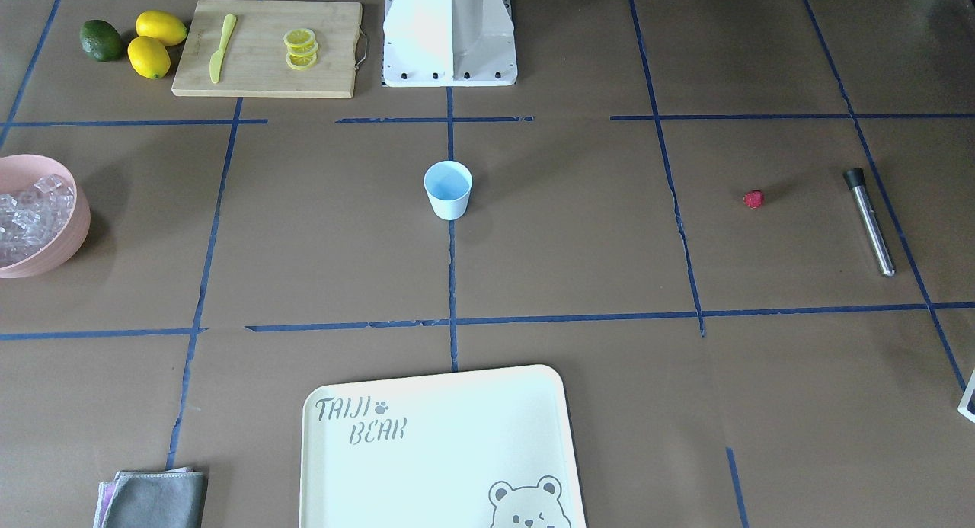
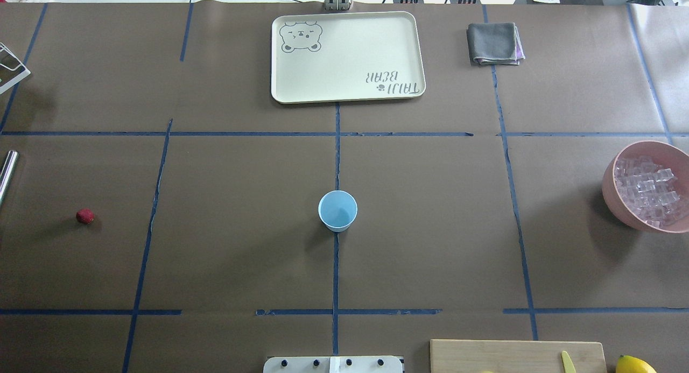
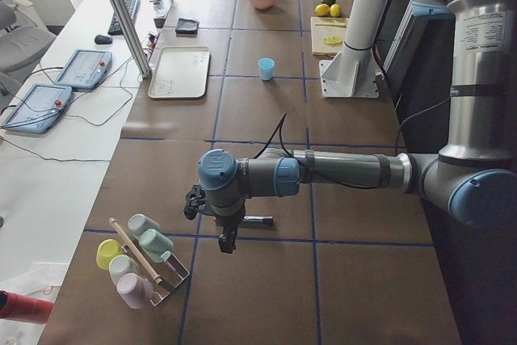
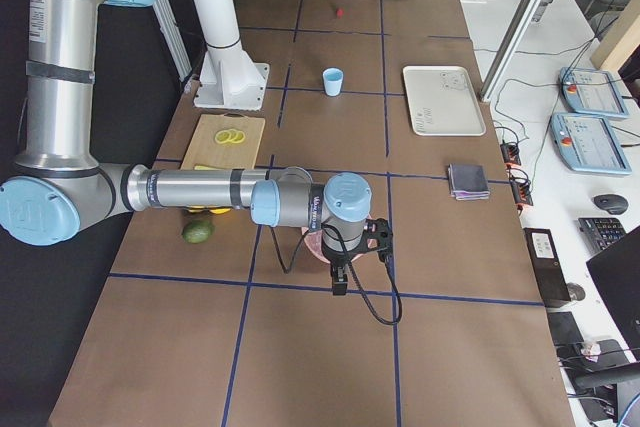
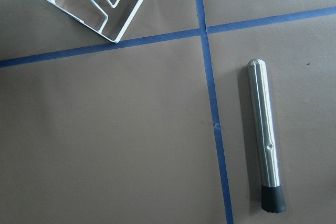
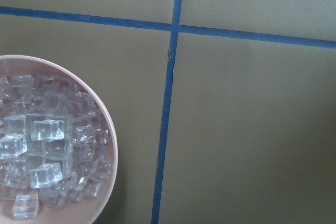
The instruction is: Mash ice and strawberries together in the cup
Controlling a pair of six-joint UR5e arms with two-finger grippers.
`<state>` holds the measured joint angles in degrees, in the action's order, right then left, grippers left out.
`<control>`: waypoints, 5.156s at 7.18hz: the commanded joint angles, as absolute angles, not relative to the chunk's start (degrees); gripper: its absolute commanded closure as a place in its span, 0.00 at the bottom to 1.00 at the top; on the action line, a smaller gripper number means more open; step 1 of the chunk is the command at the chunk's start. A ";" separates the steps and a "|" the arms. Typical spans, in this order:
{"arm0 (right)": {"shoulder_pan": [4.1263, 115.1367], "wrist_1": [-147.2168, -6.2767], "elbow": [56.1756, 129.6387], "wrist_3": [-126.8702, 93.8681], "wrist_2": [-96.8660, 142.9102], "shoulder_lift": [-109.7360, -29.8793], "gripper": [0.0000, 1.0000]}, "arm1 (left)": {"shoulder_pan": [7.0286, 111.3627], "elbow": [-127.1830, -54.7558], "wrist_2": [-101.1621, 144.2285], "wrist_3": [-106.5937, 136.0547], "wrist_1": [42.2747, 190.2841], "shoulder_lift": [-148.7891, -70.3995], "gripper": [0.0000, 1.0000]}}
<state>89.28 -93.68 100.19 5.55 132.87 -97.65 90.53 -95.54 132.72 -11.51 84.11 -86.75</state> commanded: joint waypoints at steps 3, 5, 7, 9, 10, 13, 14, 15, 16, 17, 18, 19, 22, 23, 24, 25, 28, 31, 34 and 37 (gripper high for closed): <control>89.12 -93.60 101.41 5.28 132.98 -96.95 0.00 | 90.53 -95.54 132.80 -11.34 83.59 -86.92 0.00; 88.07 -93.78 108.33 1.70 136.12 -96.94 0.00 | 90.44 -95.45 132.80 -11.34 83.67 -86.92 0.00; 81.33 -93.60 110.73 0.26 137.03 -94.31 0.00 | 90.44 -95.10 132.80 -11.34 84.02 -86.92 0.00; 76.92 -88.82 110.92 -8.98 136.67 -94.39 0.01 | 90.44 -94.84 132.80 -11.34 84.11 -86.92 0.00; 74.38 -81.98 110.66 -16.88 135.10 -95.00 0.01 | 90.44 -94.92 132.80 -11.34 84.11 -86.92 0.00; 68.21 -74.71 109.78 -23.47 129.47 -97.03 0.06 | 90.44 -94.83 132.71 -11.34 84.37 -86.84 0.00; 65.85 -74.62 109.17 -23.12 128.24 -97.03 0.07 | 90.44 -94.92 132.71 -11.34 84.37 -86.92 0.00; 64.35 -74.62 108.46 -22.77 126.67 -97.12 0.10 | 90.44 -94.92 132.71 -11.34 84.37 -86.92 0.00; 64.08 -74.62 107.50 -21.11 126.56 -97.12 0.15 | 90.44 -94.92 132.71 -11.34 84.37 -86.92 0.00; 64.07 -74.71 106.19 -18.14 126.74 -97.03 0.18 | 90.44 -94.92 132.71 -11.34 84.37 -86.92 0.00; 64.07 -74.71 105.56 -17.58 126.83 -96.94 0.22 | 90.44 -94.92 132.71 -11.34 84.37 -86.92 0.00; 63.81 -74.79 105.56 -17.58 126.91 -96.94 0.26 | 90.44 -95.01 132.71 -11.34 84.37 -86.92 0.00; 61.88 -74.71 103.89 -17.49 126.56 -97.03 0.34 | 90.44 -95.01 132.71 -11.34 84.29 -86.84 0.00; 61.53 -74.71 103.45 -17.40 126.48 -97.03 0.34 | 90.44 -95.01 132.80 -11.34 84.29 -86.84 0.00; 61.35 -74.71 103.19 -17.40 126.47 -97.03 0.34 | 90.44 -95.01 132.80 -11.34 84.37 -86.84 0.00; 61.00 -74.71 102.49 -17.40 126.04 -97.03 0.35 | 90.44 -94.92 132.72 -11.34 84.37 -86.84 0.00; 60.82 -74.79 102.22 -16.96 125.07 -97.03 0.37 | 90.44 -94.92 132.71 -11.34 84.29 -86.84 0.00; 60.82 -74.79 102.22 -16.96 125.07 -97.12 0.72 | 90.44 -94.92 132.80 -11.42 84.29 -86.84 0.00; 60.91 -74.79 102.39 -16.79 125.16 -97.38 0.95 | 90.35 -94.92 132.80 -11.43 84.37 -86.84 0.00; 63.88 -79.33 107.29 -16.79 126.91 -95.81 0.96 | 90.35 -95.01 132.80 -11.43 84.37 -86.84 0.00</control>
